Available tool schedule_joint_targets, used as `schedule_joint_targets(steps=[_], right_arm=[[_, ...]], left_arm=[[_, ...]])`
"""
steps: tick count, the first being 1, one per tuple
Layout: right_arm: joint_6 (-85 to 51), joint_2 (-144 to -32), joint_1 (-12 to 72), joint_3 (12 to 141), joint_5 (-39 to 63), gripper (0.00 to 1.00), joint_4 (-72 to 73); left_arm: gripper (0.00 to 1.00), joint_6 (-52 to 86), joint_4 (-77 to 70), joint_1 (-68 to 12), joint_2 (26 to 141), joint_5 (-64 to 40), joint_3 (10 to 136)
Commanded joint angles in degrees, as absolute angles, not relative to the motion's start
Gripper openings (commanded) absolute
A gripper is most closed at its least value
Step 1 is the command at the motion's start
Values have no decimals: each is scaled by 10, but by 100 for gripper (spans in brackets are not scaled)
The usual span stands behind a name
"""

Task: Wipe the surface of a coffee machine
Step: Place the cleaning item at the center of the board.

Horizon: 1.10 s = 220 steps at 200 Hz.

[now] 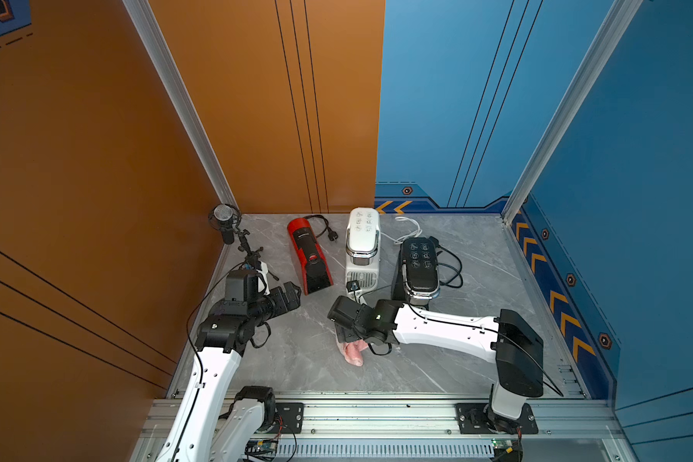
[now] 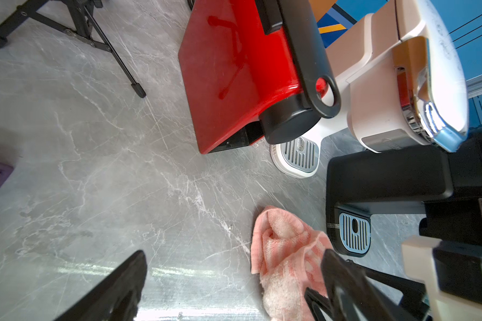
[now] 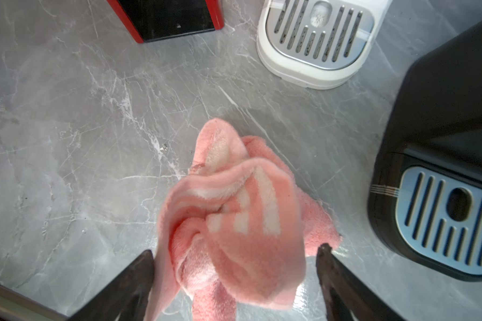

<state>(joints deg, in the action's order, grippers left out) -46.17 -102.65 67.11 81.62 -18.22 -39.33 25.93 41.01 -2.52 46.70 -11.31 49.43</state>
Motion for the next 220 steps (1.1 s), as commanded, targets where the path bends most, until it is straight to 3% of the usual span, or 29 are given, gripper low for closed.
schedule_joint_targets(steps=[1,85,91,99,141,165,181,198,220], right_arm=[[-441,-998,668,835,-204,92,-435],[-398,-912,697,853,-272,92,-506],[-382,-902,702,863,-277,99,-504],[-353,-889,710,880,-291,100,-501],[-196,-804,749,932,-490,100,-475],[-125,-762,764,916,-681,100,-435],[-70,-748,747,923,-734,100,-432],[-41,-720,695,915,-703,100,-431],[-49,-649,575,862,-534,100,-421]], left_arm=[[99,252,419,-23,459,-132,495],[99,217,428,-34,458,-122,524],[99,209,431,-37,451,-101,529],[98,202,434,-42,439,-64,534],[98,188,425,-56,380,145,531],[99,7,340,-53,394,112,479],[99,5,334,-42,436,119,465],[99,22,253,-12,450,86,406],[98,63,52,9,439,90,300]])
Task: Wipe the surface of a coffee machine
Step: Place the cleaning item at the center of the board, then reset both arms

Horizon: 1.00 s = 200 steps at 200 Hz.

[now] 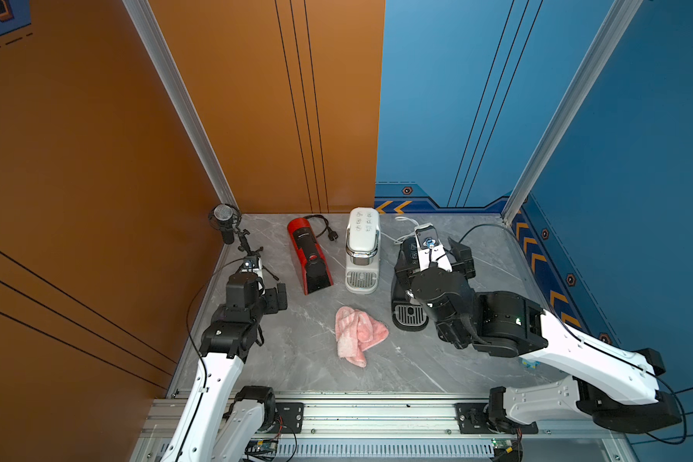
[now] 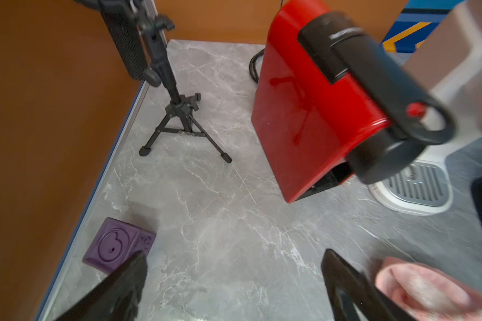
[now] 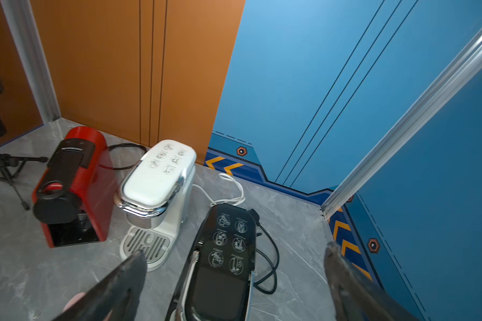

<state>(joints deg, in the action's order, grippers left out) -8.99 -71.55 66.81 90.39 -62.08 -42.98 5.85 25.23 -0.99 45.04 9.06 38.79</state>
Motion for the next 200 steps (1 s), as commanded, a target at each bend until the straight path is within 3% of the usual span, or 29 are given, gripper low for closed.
schedule_joint_targets(steps=[1,20,64,142,200], right_arm=[[-50,-645,569,860,-528,100,-419],[-30,-562,464,765,-427,100,-344],[5,-451,288,545,-351,100,-161],[-7,-571,80,431,-185,100,-70],[-1,-646,34,288,-156,100,196]], left_arm=[[99,61,42,8,440,91,294],[99,59,-94,4,490,133,235],[99,82,-267,-20,655,221,204],[99,29,-469,-24,855,174,216],[99,23,-506,-24,877,165,211]])
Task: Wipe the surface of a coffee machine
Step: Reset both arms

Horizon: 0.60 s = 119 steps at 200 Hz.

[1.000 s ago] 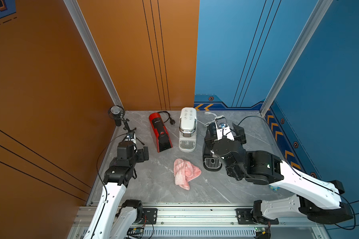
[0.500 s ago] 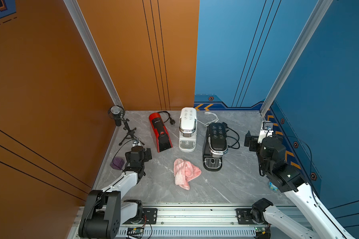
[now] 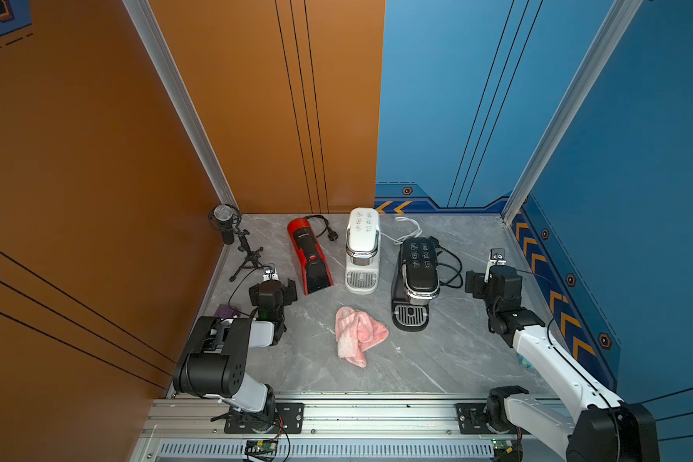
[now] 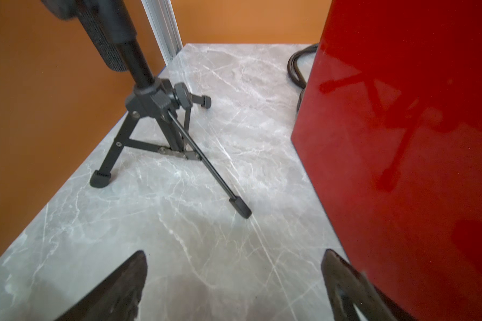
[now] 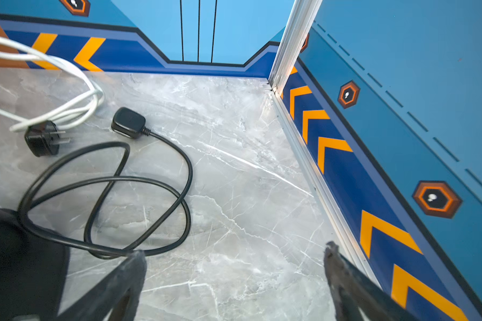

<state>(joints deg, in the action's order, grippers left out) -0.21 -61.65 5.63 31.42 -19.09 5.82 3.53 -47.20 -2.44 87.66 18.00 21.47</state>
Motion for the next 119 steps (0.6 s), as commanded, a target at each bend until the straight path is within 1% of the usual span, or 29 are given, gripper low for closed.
schedule_joint_targets(steps=[1,16,30,39,53,69,78,88,100,109,119], right_arm=[[-1,-647,33,287,-155,100,196],[4,-669,28,271,-113,100,240],[12,-675,21,270,-60,100,239],[12,-680,20,258,-54,100,266],[-10,-700,16,217,-55,100,383],[-21,-723,14,227,-37,100,361],[-16,-742,20,226,-48,100,368],[-9,-762,31,207,-63,100,412],[-12,-782,44,183,-124,100,458],[-24,-817,44,158,-144,100,544],[-23,-860,45,154,-145,100,589]], left_arm=[[99,23,-506,-24,876,165,211],[98,19,-505,-23,877,155,212],[99,11,-505,-22,882,131,216],[99,3,-504,-22,884,115,219],[99,-2,-504,-23,885,105,219],[99,0,-504,-22,886,106,222],[99,-1,-504,-22,887,105,221],[99,-2,-504,-22,887,106,222],[98,-1,-504,-22,886,106,222],[99,-2,-504,-22,887,106,222],[99,-1,-504,-22,887,106,222]])
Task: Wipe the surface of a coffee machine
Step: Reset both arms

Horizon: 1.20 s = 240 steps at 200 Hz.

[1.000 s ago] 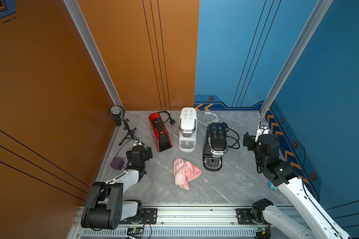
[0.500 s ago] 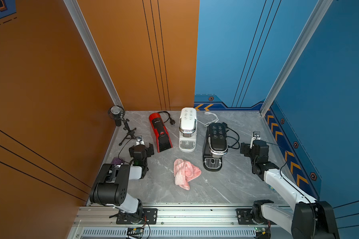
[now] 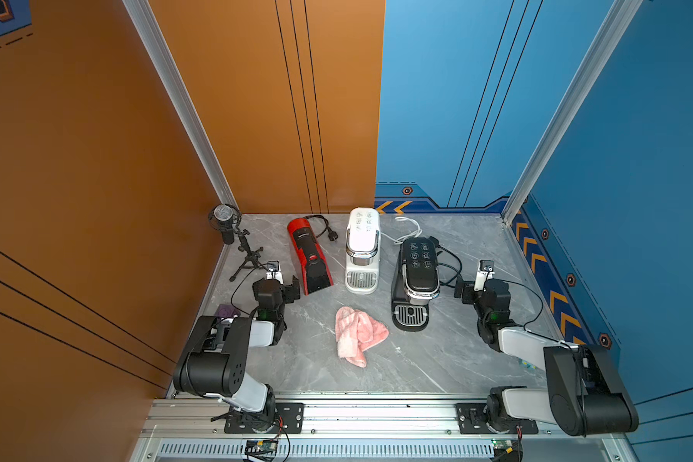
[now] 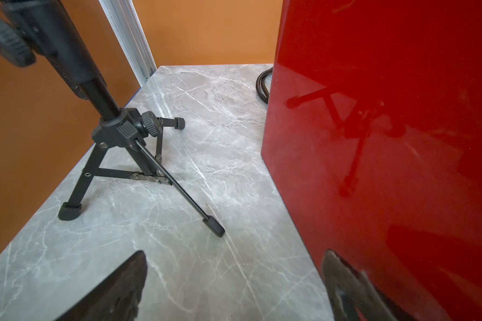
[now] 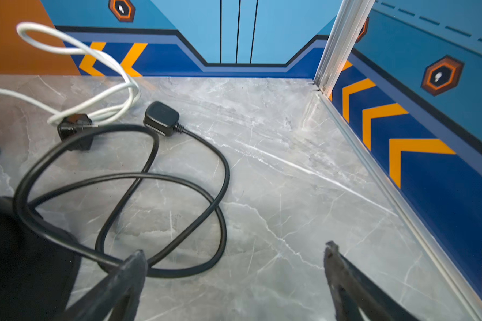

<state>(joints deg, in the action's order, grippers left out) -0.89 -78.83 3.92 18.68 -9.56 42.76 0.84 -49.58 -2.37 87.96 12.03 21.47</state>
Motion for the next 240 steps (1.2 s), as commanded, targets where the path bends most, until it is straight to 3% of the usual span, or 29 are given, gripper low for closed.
schedule_joint_targets(steps=[1,14,39,240], right_arm=[[-22,-864,46,154,-144,100,595],[-9,-866,66,181,-176,100,555],[-42,-866,23,225,-119,100,462],[-39,-869,29,221,-130,100,475]], left_arm=[[98,-2,-504,-22,887,106,222],[99,-2,-504,-23,886,106,221],[99,-3,-503,-23,886,105,222],[99,-4,-499,-23,886,100,223]])
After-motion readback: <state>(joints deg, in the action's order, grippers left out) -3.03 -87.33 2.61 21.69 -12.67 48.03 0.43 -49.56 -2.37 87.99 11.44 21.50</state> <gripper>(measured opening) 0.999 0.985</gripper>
